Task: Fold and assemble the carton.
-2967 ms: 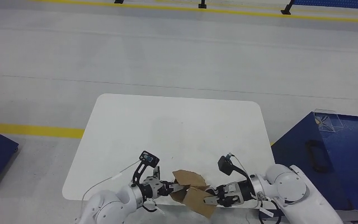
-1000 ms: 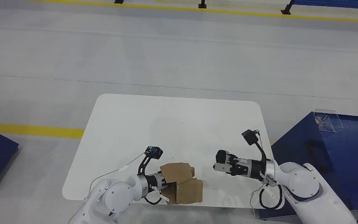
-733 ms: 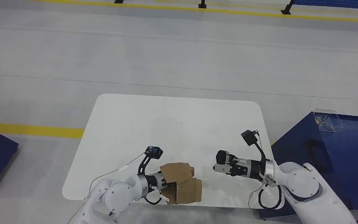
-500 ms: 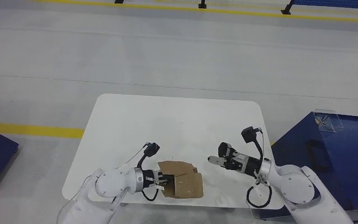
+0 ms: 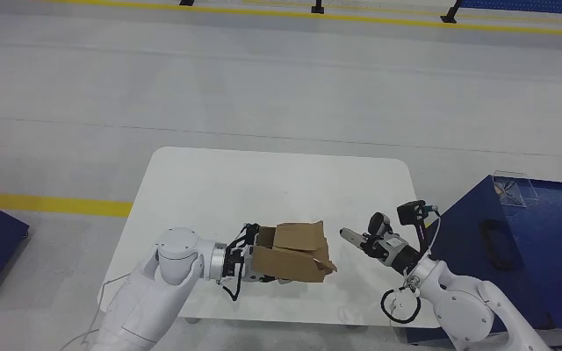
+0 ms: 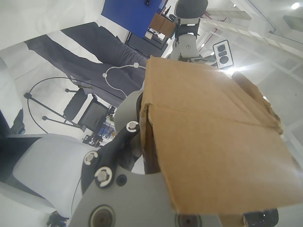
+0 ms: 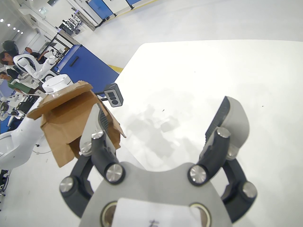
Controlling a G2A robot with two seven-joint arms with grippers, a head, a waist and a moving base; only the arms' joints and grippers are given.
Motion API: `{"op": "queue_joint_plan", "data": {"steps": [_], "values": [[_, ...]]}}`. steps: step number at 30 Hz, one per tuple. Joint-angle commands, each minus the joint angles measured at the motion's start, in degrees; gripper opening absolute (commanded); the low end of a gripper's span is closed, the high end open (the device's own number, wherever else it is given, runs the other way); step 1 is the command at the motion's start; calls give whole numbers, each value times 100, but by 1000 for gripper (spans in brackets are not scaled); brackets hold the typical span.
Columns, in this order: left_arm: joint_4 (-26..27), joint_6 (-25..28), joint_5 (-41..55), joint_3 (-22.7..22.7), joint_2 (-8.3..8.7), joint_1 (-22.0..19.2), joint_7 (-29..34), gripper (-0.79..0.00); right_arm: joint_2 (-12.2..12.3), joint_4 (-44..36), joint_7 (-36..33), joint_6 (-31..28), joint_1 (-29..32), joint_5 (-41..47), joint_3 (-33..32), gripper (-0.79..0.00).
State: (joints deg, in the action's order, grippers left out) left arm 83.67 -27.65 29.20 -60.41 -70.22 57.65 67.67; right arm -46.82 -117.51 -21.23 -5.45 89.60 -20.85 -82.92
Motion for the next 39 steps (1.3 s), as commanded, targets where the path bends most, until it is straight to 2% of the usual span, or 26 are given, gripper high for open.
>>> {"op": "queue_joint_plan", "data": {"steps": [1,9,14,25,31,39], "values": [[-10,-29,223,43,-11,96,42,-785,0,0,0,0,0,0,0,0],[-504,-399,1437,130,-126,11,-208,-785,-37,-4,186,-81,66,-675,144,0],[-773,-621,1531,254,-150,-140,-410,-785,-82,64,294,-218,107,-815,260,0],[-848,-415,1581,278,-120,-235,-310,-785,-192,208,-121,-216,-43,-1064,827,0],[-943,-328,1649,289,-116,-294,-351,-785,-281,257,-45,-152,-126,-1285,1231,0],[-1072,-317,1718,393,-132,-353,-454,-785,-310,206,166,-46,-125,-1035,822,0]]}}
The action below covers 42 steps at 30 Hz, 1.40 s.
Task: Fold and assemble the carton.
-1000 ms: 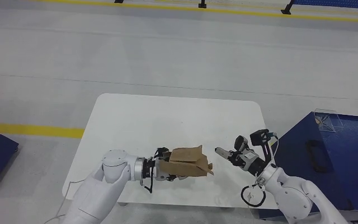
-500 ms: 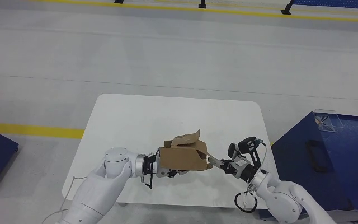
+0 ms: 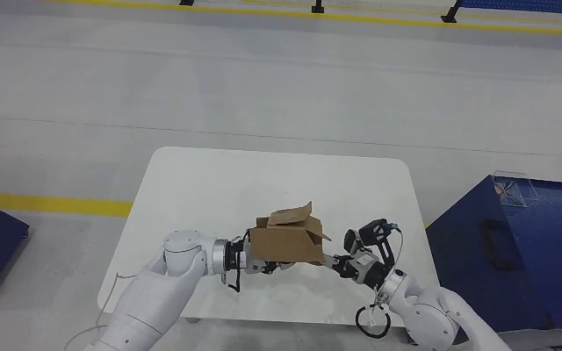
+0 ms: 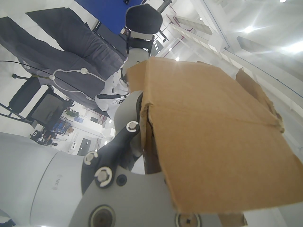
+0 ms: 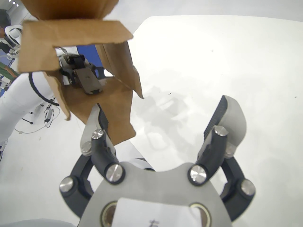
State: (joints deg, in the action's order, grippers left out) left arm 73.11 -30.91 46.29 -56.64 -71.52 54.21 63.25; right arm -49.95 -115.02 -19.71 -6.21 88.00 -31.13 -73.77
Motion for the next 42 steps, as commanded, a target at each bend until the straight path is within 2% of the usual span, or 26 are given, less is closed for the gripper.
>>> {"op": "queue_joint_plan", "data": {"steps": [1,9,16,22,33,42], "values": [[-28,14,11,32,-5,-17,-13,-785,4,-104,21,32,73,-22,-147,0],[-136,35,43,151,-29,-73,-153,-785,-12,-566,47,-53,367,-72,-328,0],[-184,28,156,247,-62,-106,-280,-785,-66,-770,-9,47,309,-335,-163,0],[-151,58,166,301,-72,-120,-331,-785,-120,-652,-67,181,160,-406,-62,0],[8,393,-60,305,-17,-73,10,-785,-126,-306,-179,167,333,-239,-622,0],[229,699,-218,337,20,-19,330,-785,-200,-90,-221,342,196,-488,-379,0]]}}
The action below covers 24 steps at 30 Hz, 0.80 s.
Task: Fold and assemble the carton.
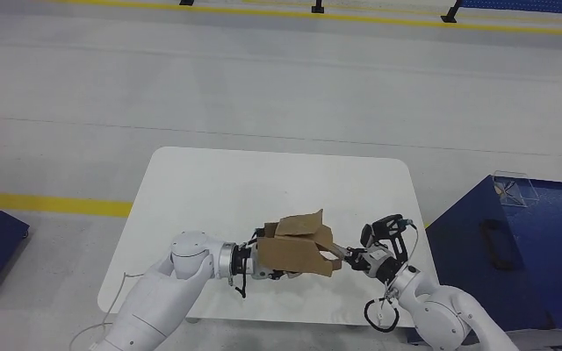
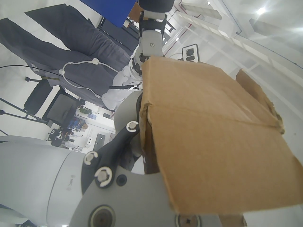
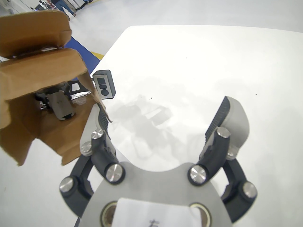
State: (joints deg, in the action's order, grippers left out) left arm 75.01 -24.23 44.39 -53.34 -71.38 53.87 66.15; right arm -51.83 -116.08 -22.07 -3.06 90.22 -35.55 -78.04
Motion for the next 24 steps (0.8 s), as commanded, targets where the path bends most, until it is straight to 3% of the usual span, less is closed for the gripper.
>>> {"op": "queue_joint_plan", "data": {"steps": [1,12,21,24], "values": [[86,53,-60,19,11,24,80,-785,-23,30,16,42,-47,-66,93,0],[243,260,-151,35,51,116,234,-785,-123,95,3,164,-286,-191,340,0],[152,227,-65,10,66,151,169,-785,-106,130,138,177,-20,200,-481,0],[149,259,-53,24,63,144,133,-785,-96,-10,151,-100,170,403,-749,0]]}}
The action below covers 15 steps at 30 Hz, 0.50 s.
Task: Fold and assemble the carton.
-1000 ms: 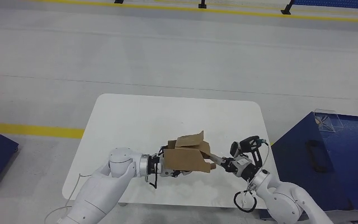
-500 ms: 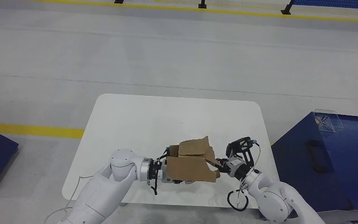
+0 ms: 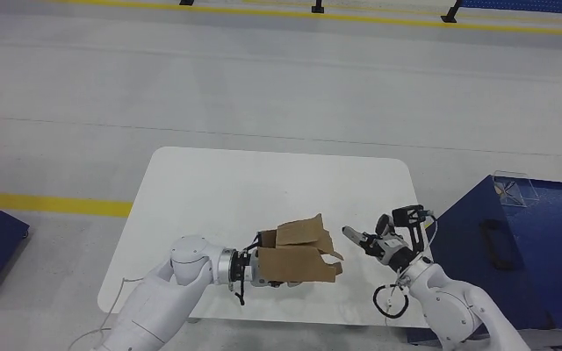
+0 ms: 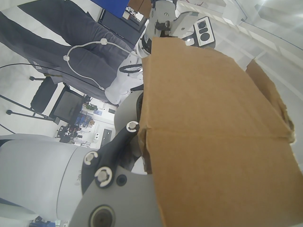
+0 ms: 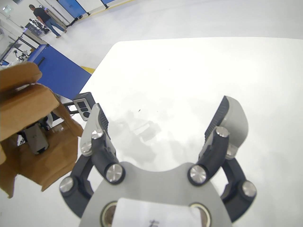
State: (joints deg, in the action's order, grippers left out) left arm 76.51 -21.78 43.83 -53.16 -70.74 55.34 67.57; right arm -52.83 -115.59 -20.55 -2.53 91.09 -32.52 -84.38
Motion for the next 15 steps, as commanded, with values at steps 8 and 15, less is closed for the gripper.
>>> {"op": "queue_joint_plan", "data": {"steps": [8,15], "values": [[-31,-114,-129,120,-8,-77,-109,-785,22,-579,181,-906,751,327,-831,0],[-75,-168,-120,189,-23,-123,-180,-785,-6,-722,6,-914,916,130,-695,0]]}}
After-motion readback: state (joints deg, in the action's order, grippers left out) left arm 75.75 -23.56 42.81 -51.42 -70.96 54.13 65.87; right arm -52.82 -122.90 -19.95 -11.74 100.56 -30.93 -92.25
